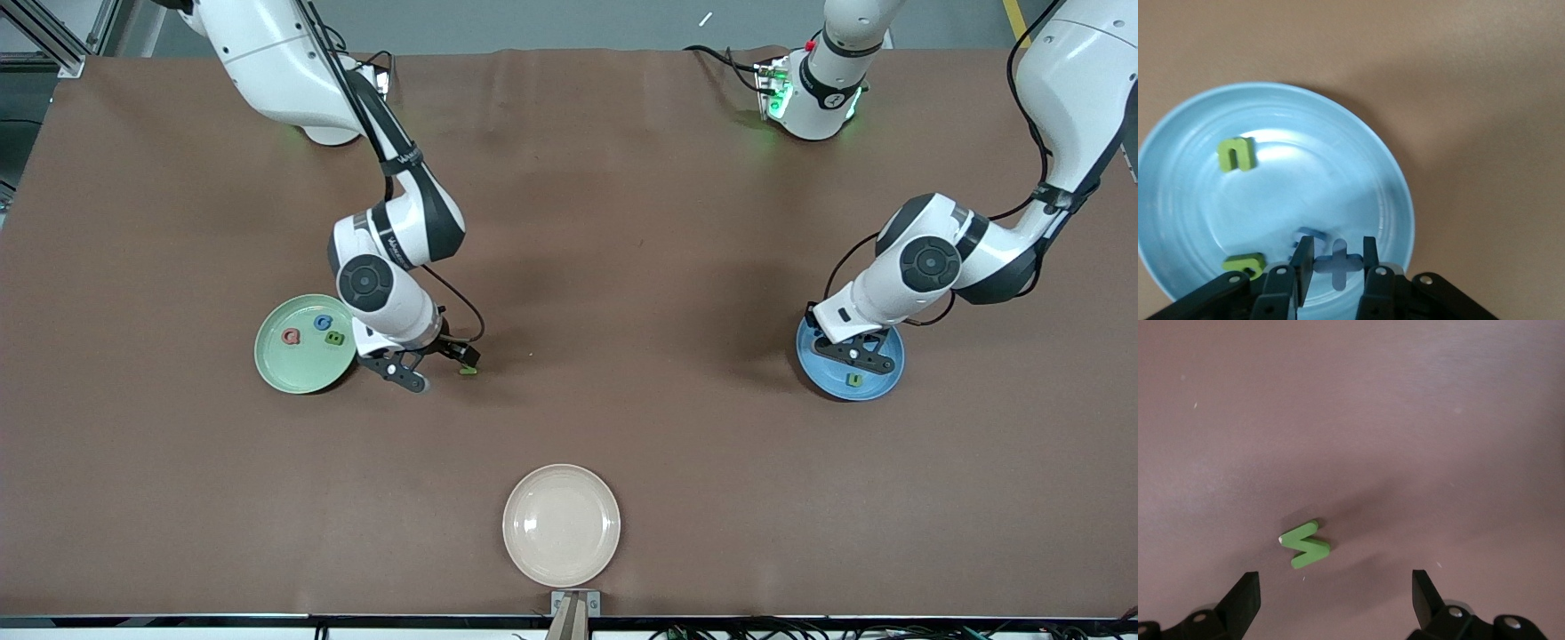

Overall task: Sort upper and lower case letters into plates
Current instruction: 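Move the right gripper down onto the green Z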

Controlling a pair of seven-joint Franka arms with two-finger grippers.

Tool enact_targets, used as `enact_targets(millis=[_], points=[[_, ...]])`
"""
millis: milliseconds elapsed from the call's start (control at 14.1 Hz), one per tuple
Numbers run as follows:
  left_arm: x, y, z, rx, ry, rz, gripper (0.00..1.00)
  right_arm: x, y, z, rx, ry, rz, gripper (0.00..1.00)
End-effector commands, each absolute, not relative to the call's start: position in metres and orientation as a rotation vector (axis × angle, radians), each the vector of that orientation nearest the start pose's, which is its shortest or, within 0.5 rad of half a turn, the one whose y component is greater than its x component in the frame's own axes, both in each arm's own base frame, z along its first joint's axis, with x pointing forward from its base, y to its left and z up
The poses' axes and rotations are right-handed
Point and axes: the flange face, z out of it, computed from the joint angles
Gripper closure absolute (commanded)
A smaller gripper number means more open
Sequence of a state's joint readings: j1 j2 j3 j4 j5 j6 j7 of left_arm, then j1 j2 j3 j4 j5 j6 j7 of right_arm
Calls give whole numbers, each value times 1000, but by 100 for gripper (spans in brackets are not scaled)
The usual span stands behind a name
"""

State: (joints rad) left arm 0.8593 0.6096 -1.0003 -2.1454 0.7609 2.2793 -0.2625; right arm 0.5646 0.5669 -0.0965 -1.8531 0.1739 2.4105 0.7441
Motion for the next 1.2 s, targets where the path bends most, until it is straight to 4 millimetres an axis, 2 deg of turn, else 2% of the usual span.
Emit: enact_targets(millis=[0, 141, 354, 495, 707, 778, 849, 919, 1132], points=[[564, -45, 227, -3024, 621, 40, 90, 574, 295, 195, -3075, 390, 18, 0], [570, -41, 224, -3013, 636, 23, 90, 571, 304, 185, -3082, 289, -8, 0], [570, -27, 207, -2973, 668, 27, 90, 570, 307, 173, -3089, 153, -40, 4], [571, -19, 200, -2958, 673, 15, 90, 564, 320, 169, -3090, 114, -50, 5], [571, -18, 200, -2963, 676, 3, 84, 561, 325, 167, -3088, 97, -62, 10], [572, -18, 201, -2961, 675, 1, 71, 561, 326, 167, -3089, 97, -63, 10], [573, -16, 204, -2956, 676, -5, 32, 560, 327, 167, -3088, 95, -62, 10], [575, -14, 206, -2952, 673, -13, 1, 561, 327, 168, -3088, 97, -65, 11], [578, -13, 217, -2949, 650, -22, 0, 561, 332, 172, -3096, 57, -79, 14]])
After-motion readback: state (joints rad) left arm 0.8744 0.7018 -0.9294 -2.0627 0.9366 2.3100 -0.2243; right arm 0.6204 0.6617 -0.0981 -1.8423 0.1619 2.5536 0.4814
